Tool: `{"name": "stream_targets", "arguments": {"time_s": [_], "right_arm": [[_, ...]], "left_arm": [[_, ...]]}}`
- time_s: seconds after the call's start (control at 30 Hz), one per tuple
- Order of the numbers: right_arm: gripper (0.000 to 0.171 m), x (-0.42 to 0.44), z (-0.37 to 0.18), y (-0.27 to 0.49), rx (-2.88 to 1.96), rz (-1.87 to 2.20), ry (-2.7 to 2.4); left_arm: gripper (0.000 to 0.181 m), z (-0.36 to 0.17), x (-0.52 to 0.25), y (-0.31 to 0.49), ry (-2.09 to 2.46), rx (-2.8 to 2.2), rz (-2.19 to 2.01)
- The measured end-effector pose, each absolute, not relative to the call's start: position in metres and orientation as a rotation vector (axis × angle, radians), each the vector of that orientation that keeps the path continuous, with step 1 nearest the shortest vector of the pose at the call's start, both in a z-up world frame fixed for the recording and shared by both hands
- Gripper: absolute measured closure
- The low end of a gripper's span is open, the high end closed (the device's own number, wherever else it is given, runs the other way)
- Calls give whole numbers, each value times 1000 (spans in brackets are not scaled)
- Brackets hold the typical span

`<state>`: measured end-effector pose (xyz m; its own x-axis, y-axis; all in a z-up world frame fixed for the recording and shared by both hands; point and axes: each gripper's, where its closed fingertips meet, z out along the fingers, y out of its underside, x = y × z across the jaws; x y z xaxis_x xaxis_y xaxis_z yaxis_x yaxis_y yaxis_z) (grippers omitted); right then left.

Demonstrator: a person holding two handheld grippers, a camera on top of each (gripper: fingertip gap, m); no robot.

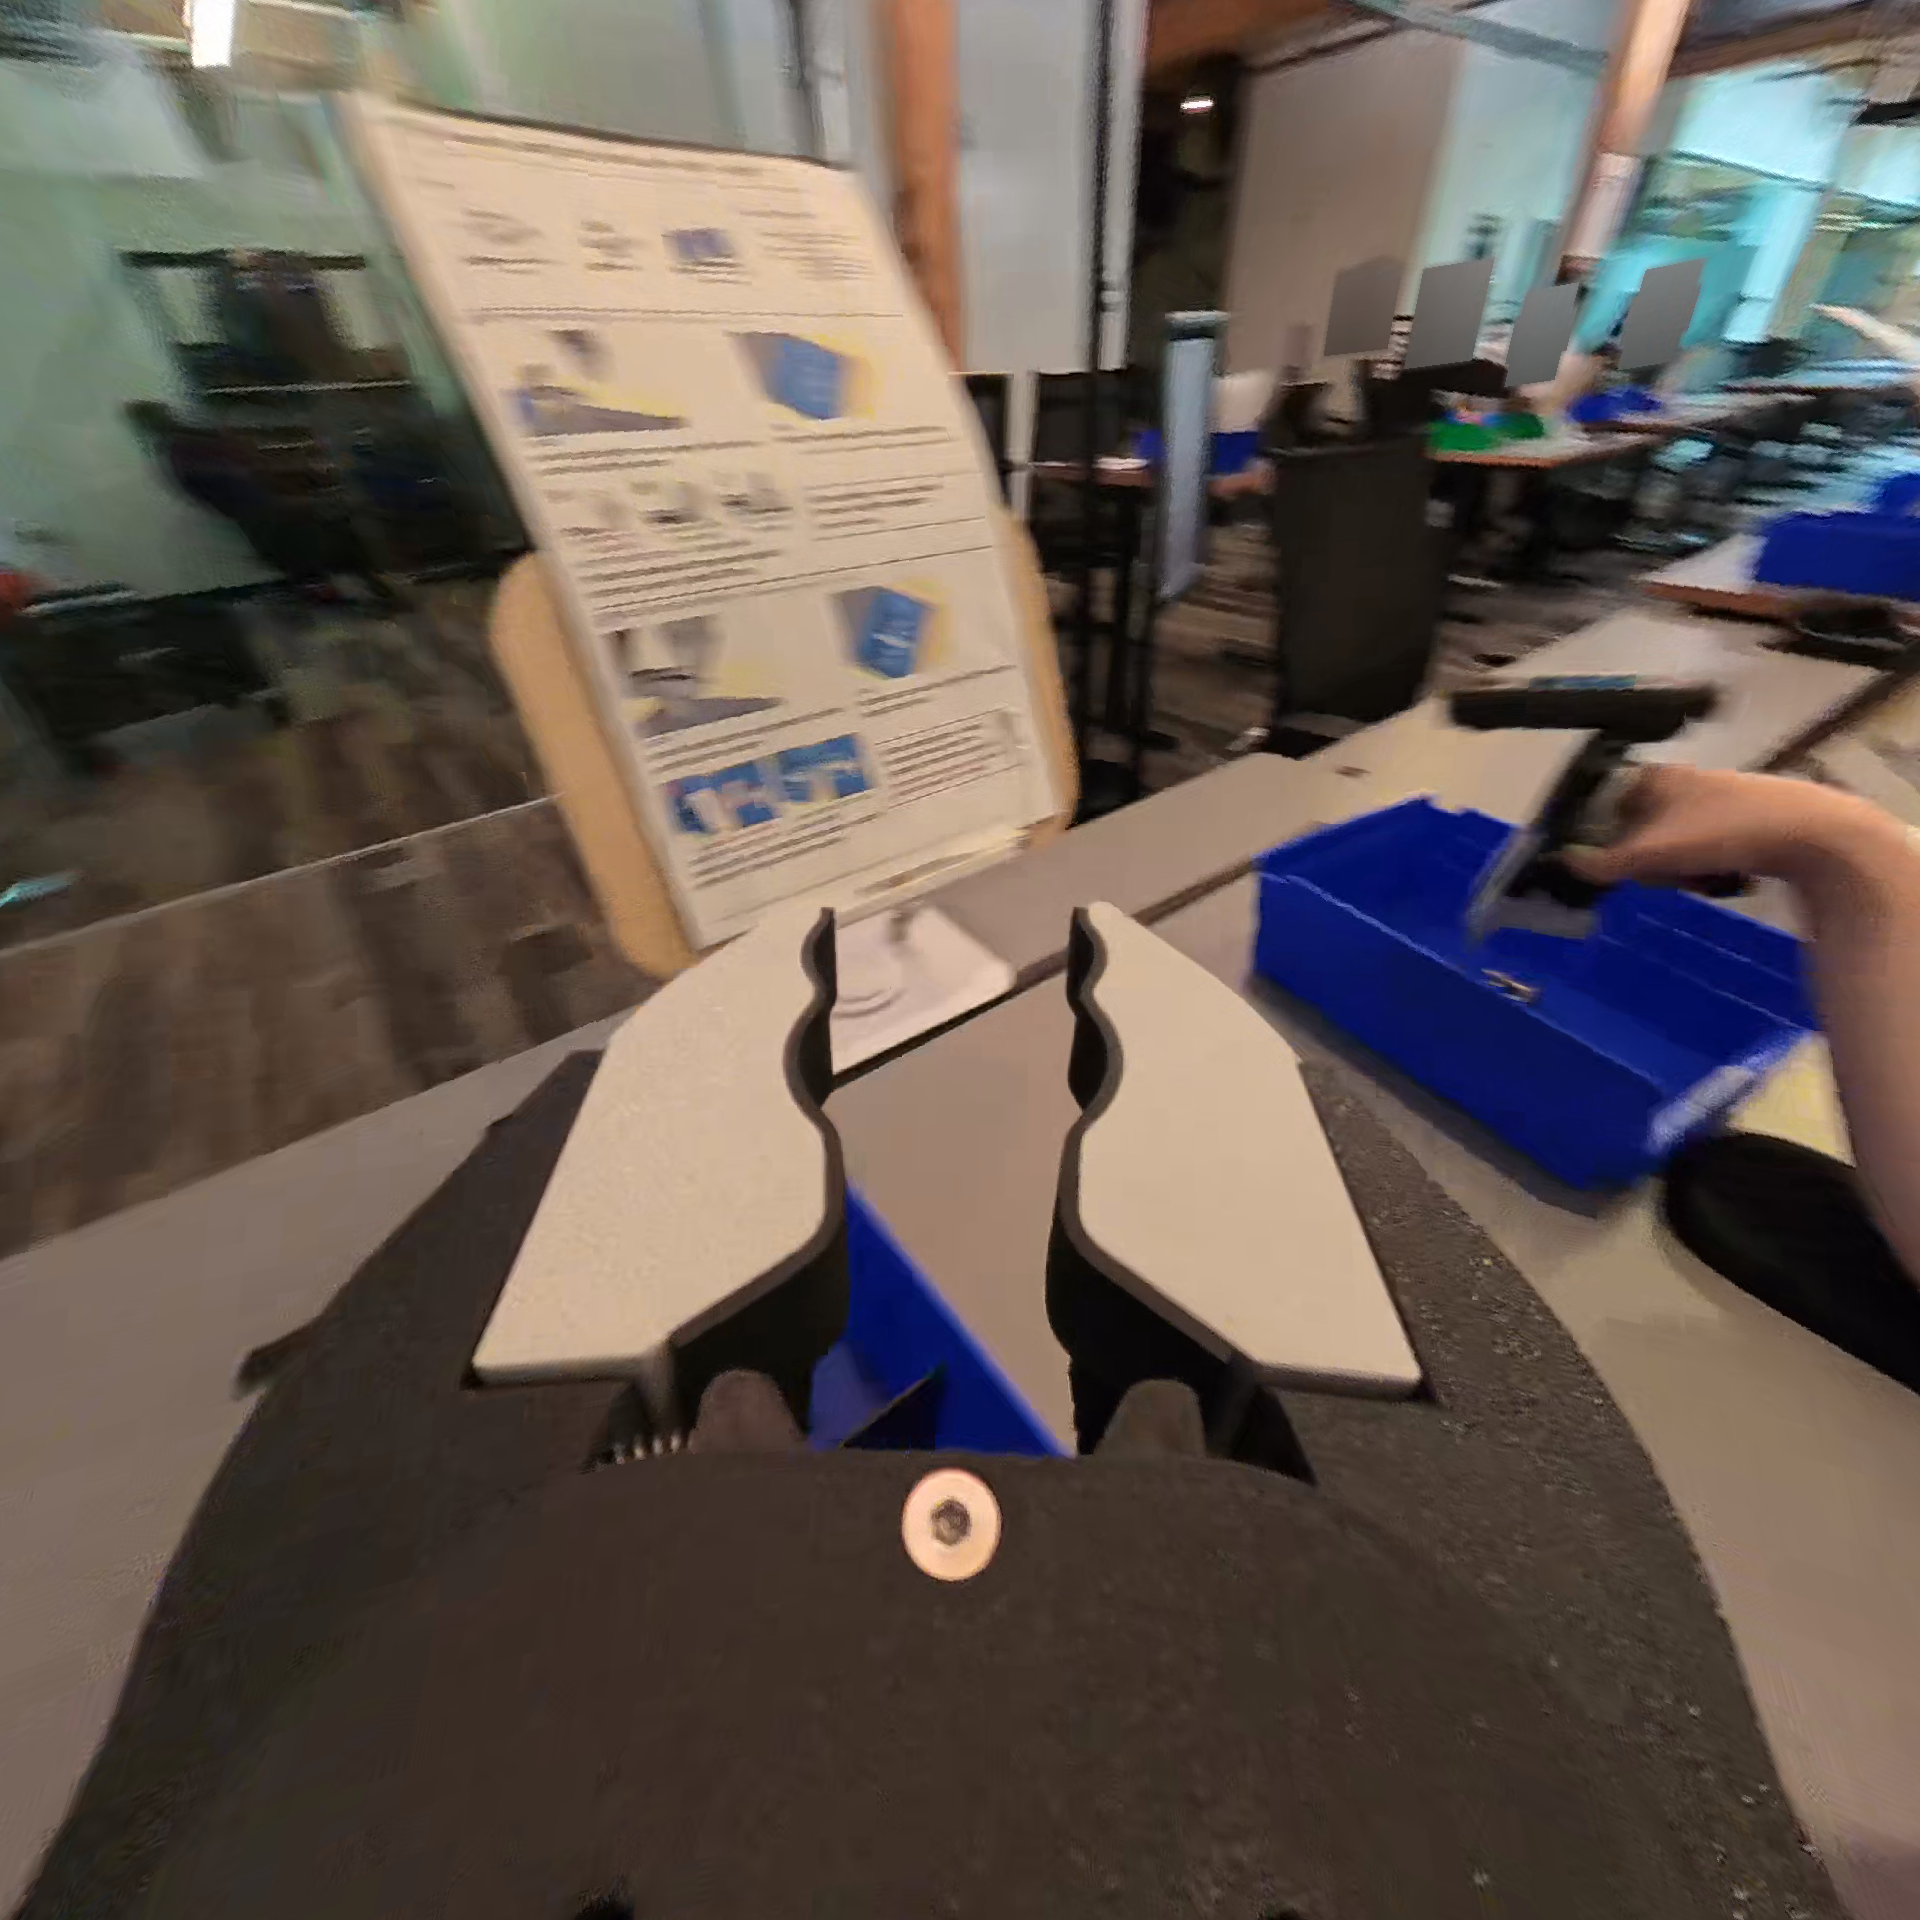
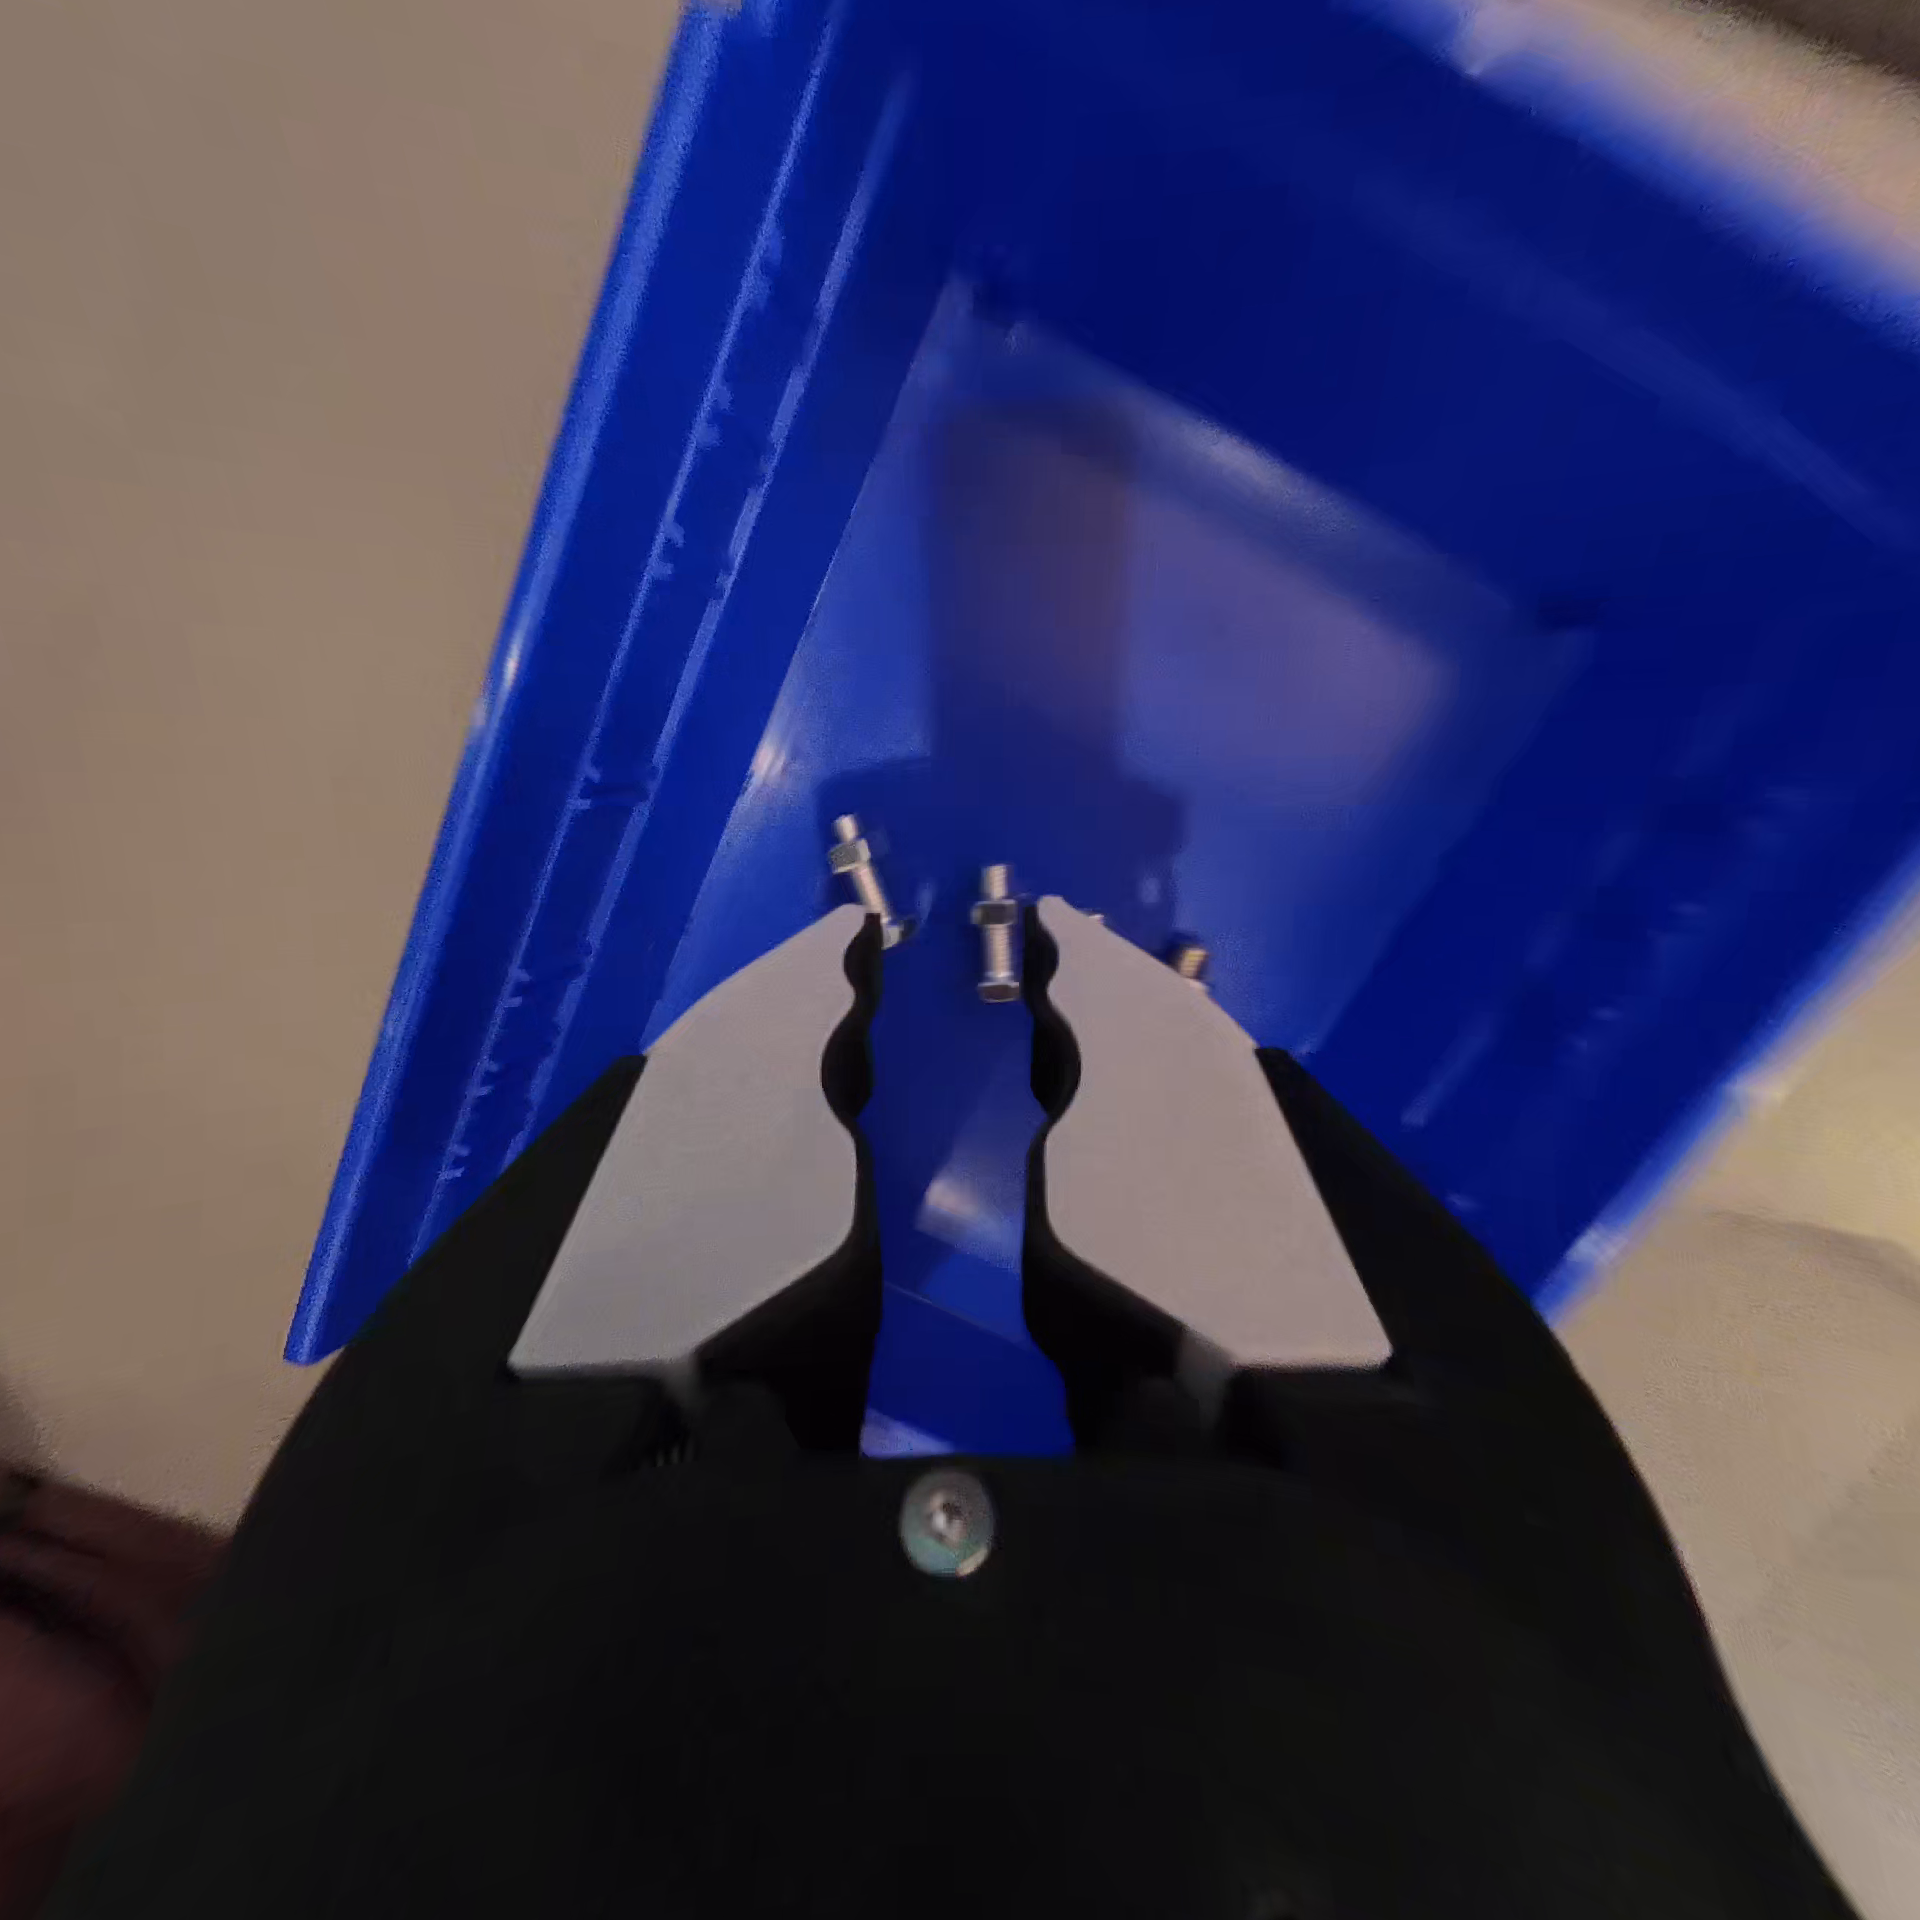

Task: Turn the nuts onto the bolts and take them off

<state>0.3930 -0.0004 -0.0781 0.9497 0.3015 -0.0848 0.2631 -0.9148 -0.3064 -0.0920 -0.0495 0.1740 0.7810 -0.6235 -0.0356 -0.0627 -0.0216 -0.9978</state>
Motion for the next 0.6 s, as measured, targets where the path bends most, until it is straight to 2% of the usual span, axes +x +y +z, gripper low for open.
{"name": "stream_targets", "arguments": {"time_s": [0.07, 0.17, 0.37, 0.53, 0.6], "right_arm": [[137, 417, -45, 7, -2647, 83, -309], [122, 474, -22, 5, -2539, -77, -42], [114, 528, -48, -18, -2604, -79, 128], [112, 526, -72, -21, -2683, 17, 130], [114, 524, -83, -23, -2732, 37, 116]], "left_arm": [[142, 162, -134, -44, 448, -1633, -433], [145, 109, -186, -37, 337, -1931, -318], [146, 17, -273, -36, 97, -2391, -76], [142, -40, -270, -42, 88, -2669, -210], [141, -53, -279, -41, 73, -2738, -114]]}}
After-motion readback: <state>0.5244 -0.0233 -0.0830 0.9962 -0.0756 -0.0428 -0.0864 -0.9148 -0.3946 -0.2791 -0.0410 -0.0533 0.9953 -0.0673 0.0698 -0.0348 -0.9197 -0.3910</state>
